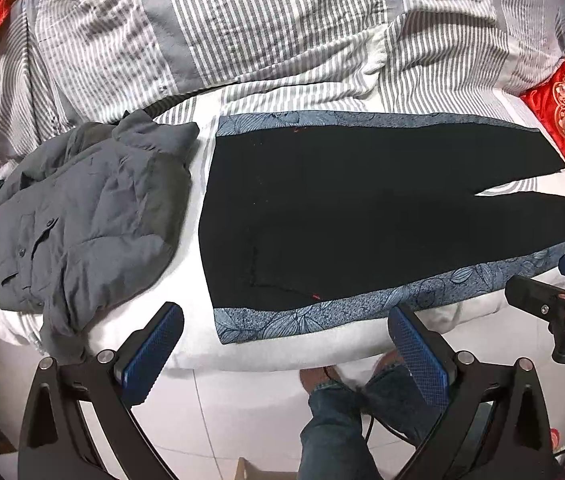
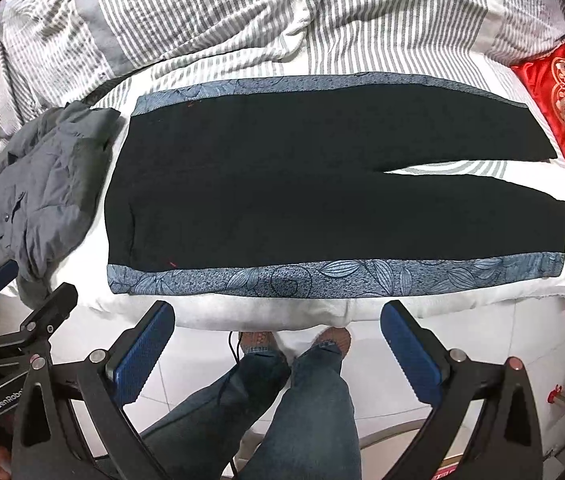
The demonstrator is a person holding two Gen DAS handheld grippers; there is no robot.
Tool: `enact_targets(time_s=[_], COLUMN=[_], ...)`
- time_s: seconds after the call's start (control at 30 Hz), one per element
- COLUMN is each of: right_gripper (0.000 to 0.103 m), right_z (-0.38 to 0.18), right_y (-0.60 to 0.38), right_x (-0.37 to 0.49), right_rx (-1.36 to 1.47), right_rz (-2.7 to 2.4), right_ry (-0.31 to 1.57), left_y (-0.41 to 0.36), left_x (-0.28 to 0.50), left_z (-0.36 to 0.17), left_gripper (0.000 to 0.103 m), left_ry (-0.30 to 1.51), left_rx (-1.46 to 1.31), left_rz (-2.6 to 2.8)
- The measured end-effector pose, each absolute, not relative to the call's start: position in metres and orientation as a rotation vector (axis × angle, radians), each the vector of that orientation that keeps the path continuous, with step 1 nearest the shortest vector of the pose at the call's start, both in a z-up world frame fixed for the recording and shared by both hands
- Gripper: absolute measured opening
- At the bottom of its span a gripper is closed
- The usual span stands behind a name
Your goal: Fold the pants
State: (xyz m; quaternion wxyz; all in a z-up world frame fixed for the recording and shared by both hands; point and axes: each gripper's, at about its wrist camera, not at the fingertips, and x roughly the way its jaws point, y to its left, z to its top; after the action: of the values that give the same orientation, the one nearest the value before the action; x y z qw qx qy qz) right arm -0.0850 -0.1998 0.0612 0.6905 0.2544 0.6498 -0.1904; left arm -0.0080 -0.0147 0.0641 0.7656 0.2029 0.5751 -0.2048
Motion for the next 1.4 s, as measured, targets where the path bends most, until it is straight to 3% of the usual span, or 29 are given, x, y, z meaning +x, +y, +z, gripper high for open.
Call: enact_targets(time_s=[1.4], right_gripper=[0.103], right_z=[0.047], right_y=[-0.19], right_x=[-0.101], right_rx=[0.57], right_rz=[-0.439], right_ry=[1.492], left_y=[0.008], left_x=[-0.004], left_z=[0.039], left_gripper=[0.103], left_ry=[1.319], left_rx=[0.334], left_rz=[-0.425])
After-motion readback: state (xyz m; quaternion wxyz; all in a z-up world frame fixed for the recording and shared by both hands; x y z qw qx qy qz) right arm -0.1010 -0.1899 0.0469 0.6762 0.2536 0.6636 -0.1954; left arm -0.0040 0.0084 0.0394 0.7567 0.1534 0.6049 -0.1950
